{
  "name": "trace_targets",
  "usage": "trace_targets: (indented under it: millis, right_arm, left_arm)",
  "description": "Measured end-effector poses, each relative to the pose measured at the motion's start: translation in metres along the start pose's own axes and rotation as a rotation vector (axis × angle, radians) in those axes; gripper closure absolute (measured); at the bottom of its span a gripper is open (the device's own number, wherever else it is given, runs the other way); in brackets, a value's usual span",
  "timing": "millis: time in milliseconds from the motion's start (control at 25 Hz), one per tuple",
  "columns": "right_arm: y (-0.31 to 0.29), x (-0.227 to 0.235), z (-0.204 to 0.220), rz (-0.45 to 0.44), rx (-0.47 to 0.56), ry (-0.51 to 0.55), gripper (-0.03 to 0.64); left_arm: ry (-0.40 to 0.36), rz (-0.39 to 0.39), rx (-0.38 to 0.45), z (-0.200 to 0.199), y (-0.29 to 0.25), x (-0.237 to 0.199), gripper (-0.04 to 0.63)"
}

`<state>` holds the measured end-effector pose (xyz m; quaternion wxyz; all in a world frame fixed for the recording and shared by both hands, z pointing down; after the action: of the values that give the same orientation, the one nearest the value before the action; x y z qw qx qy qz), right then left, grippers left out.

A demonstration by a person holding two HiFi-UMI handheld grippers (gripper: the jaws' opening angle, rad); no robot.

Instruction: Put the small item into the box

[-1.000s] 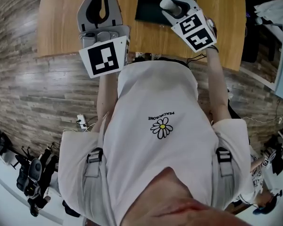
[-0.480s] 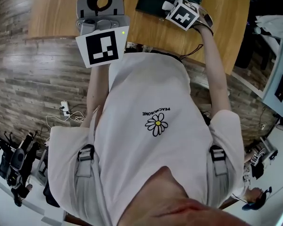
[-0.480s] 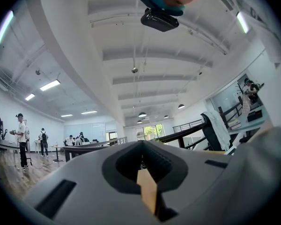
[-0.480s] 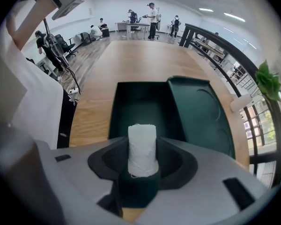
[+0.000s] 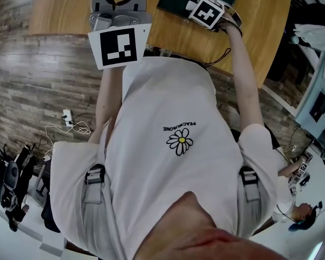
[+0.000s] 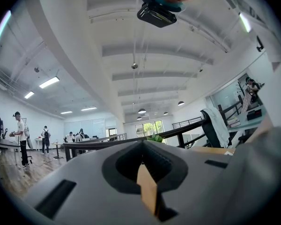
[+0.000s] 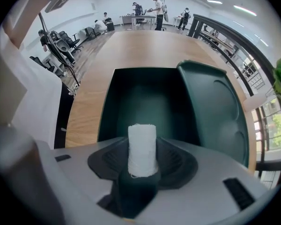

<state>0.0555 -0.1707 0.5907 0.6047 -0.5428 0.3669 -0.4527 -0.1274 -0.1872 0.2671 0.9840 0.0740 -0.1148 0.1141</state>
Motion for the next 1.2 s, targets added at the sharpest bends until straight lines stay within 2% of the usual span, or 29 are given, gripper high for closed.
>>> trace_targets:
  millis: [200,480,600,680,800,920,1040,1120,1200]
  right_arm:
    - [-0.006,0.005,0.006,0.029,-0.042,0.015,0.433]
    - [-0.014,-0.001,-0.006,-0.036,0.067,-0.002,0.419]
    - [-0.014,-0.001,-0.003,-0.034,0.078,-0.031,0.409]
    - [-0.010,0.003,-0.003,-0.008,0.096,-0.036,0.364]
    - [0.003,0.010,-0.008,0.027,0.142,-0.022,0.351]
    - [0.025,0.005,-0.020,0.016,0.228,-0.039,0.345]
    - [0.060,0.003,-0.037,0.041,0.359,-0.061,0.345]
    - [0.091,0.008,-0.052,0.080,0.479,-0.092,0.345]
    - [0.130,0.015,-0.070,0.106,0.649,-0.150,0.345]
  left_arm:
    - [-0.009,-0.002,-0.008,0.002,0.000,-0.003,0.580]
    - [-0.006,-0.001,-0.011,0.006,-0.005,0.000,0.580]
    - [-0.007,0.003,-0.011,0.006,-0.007,0.000,0.580]
    - [-0.006,0.003,-0.006,0.004,-0.008,-0.001,0.580]
    - [-0.009,0.008,-0.002,0.002,-0.009,0.000,0.580]
    - [-0.002,0.012,0.006,0.000,-0.011,0.002,0.580]
    - [0.000,0.022,0.011,-0.002,-0.012,0.006,0.580]
    - [-0.007,0.032,0.016,-0.005,-0.014,0.009,0.580]
    - [-0.011,0.041,0.023,-0.010,-0.018,0.013,0.580]
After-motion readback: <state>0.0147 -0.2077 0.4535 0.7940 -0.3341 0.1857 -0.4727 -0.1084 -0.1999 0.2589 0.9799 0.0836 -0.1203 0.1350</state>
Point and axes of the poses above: the fingertips, and each gripper's own axes: y backward along the fingers, x to its right, z out of its underside, the point moved 1 cm from there along y, backward along the fingers, and after that the axes turned 5 degrees about -y, right-handed, at the moved point
